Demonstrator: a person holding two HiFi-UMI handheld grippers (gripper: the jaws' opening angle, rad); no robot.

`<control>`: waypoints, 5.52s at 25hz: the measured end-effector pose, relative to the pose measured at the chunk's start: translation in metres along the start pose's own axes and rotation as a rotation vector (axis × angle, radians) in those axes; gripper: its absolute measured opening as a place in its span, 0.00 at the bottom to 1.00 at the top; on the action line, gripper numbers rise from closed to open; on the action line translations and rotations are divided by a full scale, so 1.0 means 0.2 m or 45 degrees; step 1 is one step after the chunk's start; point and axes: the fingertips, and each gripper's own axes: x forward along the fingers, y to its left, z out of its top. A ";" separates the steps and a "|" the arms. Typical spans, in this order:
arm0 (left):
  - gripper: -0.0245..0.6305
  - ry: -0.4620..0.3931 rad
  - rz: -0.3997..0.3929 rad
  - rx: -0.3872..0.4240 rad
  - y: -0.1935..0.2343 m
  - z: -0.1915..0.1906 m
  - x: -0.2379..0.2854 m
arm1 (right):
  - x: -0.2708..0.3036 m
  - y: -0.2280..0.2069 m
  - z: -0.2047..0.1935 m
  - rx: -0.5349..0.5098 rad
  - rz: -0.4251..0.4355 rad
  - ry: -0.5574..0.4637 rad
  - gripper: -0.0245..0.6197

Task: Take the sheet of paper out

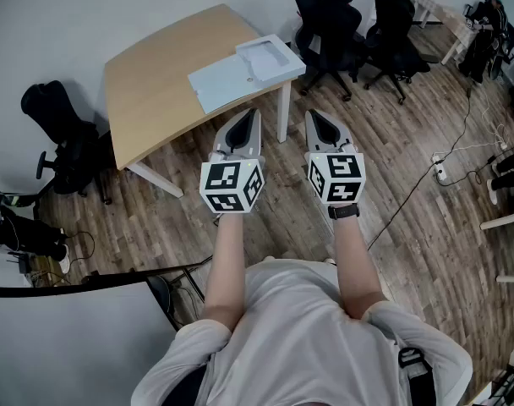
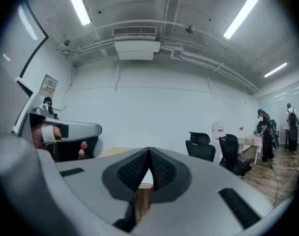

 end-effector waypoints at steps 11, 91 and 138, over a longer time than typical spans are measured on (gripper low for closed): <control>0.05 0.002 -0.049 0.054 0.13 -0.07 -0.01 | 0.09 0.07 -0.10 0.125 -0.089 -0.001 0.05; 0.23 0.835 0.316 -0.379 1.83 -1.88 2.52 | 3.21 -0.80 -1.17 0.362 0.505 0.639 0.05; 0.05 1.036 0.454 -0.308 1.98 -2.09 2.33 | 3.20 -0.76 -1.26 0.376 0.480 0.690 0.05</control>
